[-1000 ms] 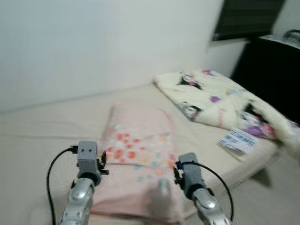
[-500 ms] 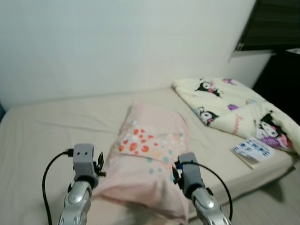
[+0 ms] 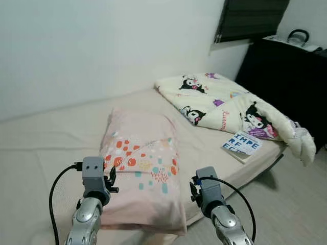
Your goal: Clean up the room
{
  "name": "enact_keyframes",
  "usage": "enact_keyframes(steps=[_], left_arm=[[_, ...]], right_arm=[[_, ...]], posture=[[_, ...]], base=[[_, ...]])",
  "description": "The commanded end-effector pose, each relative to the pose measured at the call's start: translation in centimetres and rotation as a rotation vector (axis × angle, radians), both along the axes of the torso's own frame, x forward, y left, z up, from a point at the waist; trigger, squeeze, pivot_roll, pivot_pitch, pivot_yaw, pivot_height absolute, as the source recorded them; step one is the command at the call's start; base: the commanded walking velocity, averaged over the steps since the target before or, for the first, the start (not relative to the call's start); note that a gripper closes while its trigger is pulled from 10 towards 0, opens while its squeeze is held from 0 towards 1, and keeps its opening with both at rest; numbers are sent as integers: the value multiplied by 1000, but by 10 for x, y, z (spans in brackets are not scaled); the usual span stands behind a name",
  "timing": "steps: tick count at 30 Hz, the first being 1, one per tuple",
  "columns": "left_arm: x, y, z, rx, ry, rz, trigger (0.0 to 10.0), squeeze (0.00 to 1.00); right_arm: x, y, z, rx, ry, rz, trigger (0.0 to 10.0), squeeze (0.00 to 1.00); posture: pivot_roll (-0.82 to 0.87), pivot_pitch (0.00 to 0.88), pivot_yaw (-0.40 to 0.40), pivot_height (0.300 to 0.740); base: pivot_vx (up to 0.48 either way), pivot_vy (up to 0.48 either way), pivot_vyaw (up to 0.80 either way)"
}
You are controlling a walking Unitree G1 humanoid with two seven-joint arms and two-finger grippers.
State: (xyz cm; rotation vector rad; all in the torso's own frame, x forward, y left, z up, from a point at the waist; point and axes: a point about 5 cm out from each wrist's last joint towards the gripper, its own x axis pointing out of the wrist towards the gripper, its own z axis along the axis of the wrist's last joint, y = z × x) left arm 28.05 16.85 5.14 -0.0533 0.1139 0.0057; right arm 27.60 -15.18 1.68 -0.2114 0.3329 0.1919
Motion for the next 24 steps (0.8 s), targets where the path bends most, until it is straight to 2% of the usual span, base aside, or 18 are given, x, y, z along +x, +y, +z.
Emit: enact_keyframes(steps=[1, 9, 24], left_arm=[[-1, -2, -1, 7, 9, -9, 10000, 0], [-1, 3, -6, 23, 57, 12, 10000, 0], [2, 5, -5, 18, 63, 6, 10000, 0]], right_arm=[[0, 2, 0, -30, -7, 24, 10000, 0], [1, 7, 2, -35, -12, 61, 10000, 0], [3, 13, 4, -5, -24, 64, 10000, 0]], posture=[[18, 0, -82, 738], [20, 0, -83, 738], [24, 0, -73, 738]], base=[[0, 0, 800], [0, 0, 800], [0, 0, 800]])
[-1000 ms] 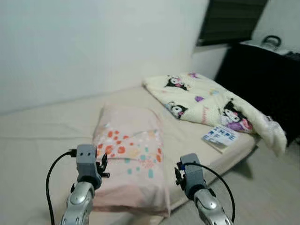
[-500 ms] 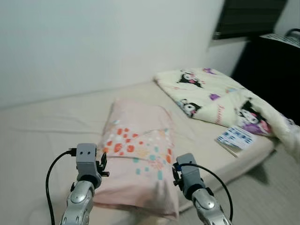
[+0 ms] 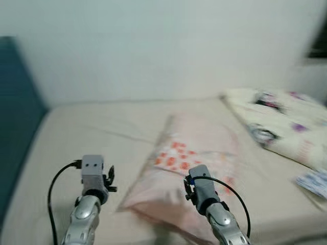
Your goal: Clean up the room
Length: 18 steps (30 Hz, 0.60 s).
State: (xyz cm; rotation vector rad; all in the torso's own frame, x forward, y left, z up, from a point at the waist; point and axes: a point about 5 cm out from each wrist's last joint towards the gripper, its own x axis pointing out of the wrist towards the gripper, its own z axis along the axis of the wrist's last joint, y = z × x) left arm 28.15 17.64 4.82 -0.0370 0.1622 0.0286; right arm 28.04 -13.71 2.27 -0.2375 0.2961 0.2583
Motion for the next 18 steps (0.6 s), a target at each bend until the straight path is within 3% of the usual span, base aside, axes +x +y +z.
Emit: enact_keyframes(steps=[1, 10, 18], left_arm=[[1, -4, -1, -4, 12, -20, 10000, 0], [-1, -5, -3, -9, 40, -49, 10000, 0], [0, -2, -3, 45, 40, -39, 10000, 0]], right_arm=[[-2, -2, -2, 6, 9, -9, 10000, 0], [-3, -2, -4, 10, 12, -8, 10000, 0], [0, -4, -2, 44, -7, -53, 10000, 0]], posture=[[26, 0, -73, 738], [31, 0, -71, 738], [33, 0, -66, 738]], base=[[0, 0, 800], [0, 0, 800], [0, 0, 700]])
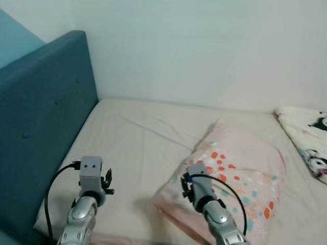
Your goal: Clean up the room
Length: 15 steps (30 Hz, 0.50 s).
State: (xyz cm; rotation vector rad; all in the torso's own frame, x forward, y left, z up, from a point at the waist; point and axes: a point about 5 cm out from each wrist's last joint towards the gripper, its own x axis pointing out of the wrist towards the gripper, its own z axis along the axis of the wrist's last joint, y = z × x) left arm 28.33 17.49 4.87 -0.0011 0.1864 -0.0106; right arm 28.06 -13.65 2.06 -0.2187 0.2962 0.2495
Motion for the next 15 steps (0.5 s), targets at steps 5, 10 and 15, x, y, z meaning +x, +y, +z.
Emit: enact_keyframes(steps=[5, 10, 15], left_arm=[[1, 1, -1, 31, 9, 4, 10000, 0], [1, 0, -1, 27, 14, -3, 10000, 0], [0, -2, -4, 1, 35, -2, 10000, 0]], right_arm=[[2, -7, 2, 51, -9, -69, 10000, 0], [2, -8, 1, 48, -8, -69, 10000, 0], [1, -9, 0, 48, -7, -72, 10000, 0]], posture=[[32, 0, -65, 738], [31, 0, -63, 738], [31, 0, -60, 738]], base=[[0, -288, 0], [0, -480, 0], [0, -96, 0]])
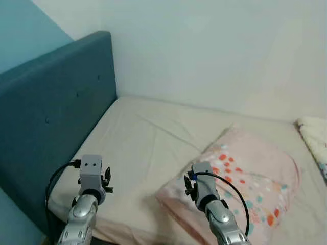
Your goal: Clean up the room
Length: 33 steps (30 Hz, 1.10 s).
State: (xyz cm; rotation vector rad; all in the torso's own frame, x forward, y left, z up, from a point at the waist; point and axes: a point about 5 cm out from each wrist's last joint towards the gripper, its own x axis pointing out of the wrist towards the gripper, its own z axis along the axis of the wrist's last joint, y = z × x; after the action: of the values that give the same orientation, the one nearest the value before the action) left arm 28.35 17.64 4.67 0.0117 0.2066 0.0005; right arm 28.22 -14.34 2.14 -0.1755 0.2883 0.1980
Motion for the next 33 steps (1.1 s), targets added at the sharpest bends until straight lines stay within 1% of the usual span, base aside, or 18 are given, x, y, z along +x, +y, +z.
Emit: enact_keyframes(steps=[1, 6, 12, 18, 21, 23, 25, 27, 29, 33], left_arm=[[0, -4, -1, -6, 15, -20, 10000, 0], [1, -8, -2, 18, 31, -70, 10000, 0], [1, -10, -3, 35, 43, -98, 10000, 0], [3, -9, -3, 39, 44, -101, 10000, 0], [4, -9, -2, 21, 33, -94, 10000, 0], [3, -11, -2, 55, 29, -119, 10000, 0], [2, -11, -3, 53, 34, -119, 10000, 0], [2, -10, -5, 29, 44, -87, 10000, 0], [2, -7, -6, -3, 52, -46, 10000, 0], [2, -6, -5, -12, 48, -43, 10000, 0]], right_arm=[[-1, -1, -2, 14, 2, -16, 10000, 0], [-3, -2, -4, 29, 16, -30, 10000, 0], [-6, -4, -6, 35, 23, -42, 10000, 0], [-7, -5, -7, 37, 24, -50, 10000, 0], [-8, -5, -7, 38, 24, -55, 10000, 0], [-9, -5, -7, 40, 23, -59, 10000, 0], [-9, -5, -7, 41, 22, -59, 10000, 0], [-10, -5, -7, 35, 23, -57, 10000, 0], [-10, -6, -7, 23, 21, -63, 10000, 0], [-8, -11, -5, 6, 10, -95, 10000, 0]], posture=[[30, 0, -56, 738], [28, 0, -44, 738], [22, 0, -28, 738], [19, 0, -26, 738], [13, 0, -22, 738], [11, 0, -22, 738], [10, 1, -27, 738], [10, 1, -27, 738], [9, 5, -32, 738], [8, 10, -36, 738]], base=[[0, 0, 0], [0, 0, 0], [0, 0, 0], [0, 0, 0], [0, 0, 0], [0, -480, 0], [0, -480, 0], [0, -480, 0], [0, 0, 0], [0, 0, 0]])
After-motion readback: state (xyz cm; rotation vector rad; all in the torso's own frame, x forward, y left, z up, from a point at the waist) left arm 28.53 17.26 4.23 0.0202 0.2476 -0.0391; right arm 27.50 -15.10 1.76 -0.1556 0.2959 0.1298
